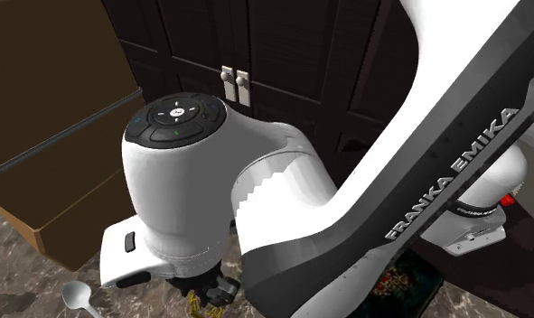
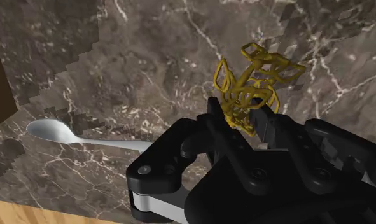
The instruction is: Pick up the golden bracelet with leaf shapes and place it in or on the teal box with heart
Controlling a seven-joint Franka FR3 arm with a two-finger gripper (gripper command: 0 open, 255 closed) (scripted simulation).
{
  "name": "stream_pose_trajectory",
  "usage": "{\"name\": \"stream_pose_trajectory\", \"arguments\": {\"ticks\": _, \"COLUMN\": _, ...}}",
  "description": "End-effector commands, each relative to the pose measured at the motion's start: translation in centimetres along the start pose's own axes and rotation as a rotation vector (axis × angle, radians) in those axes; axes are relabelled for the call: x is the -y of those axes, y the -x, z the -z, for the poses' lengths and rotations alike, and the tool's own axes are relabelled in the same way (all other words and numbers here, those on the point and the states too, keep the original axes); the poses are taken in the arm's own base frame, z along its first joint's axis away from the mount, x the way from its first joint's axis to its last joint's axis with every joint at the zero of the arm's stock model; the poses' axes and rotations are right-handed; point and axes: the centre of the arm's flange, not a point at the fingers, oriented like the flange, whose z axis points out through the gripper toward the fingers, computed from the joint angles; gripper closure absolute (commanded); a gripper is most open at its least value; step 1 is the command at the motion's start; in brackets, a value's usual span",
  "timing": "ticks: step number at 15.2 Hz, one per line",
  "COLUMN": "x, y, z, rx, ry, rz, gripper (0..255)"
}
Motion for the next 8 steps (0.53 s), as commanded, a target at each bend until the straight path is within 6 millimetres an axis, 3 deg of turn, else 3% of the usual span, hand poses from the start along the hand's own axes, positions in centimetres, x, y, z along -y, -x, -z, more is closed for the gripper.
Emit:
{"name": "stream_pose_trajectory", "arguments": {"ticks": 1, "x": 2.5, "y": 1.0, "z": -2.0, "rx": 0.105, "ry": -0.141, "rz": 0.008, "gripper": 255}}
{"name": "stream_pose_trajectory", "arguments": {"ticks": 2, "x": 1.0, "y": 2.1, "z": -0.8, "rx": 0.103, "ry": -0.142, "rz": 0.008, "gripper": 255}}
{"name": "stream_pose_trajectory", "arguments": {"ticks": 8, "x": 0.6, "y": 1.6, "z": 2.3, "rx": 0.103, "ry": -0.142, "rz": 0.008, "gripper": 255}}
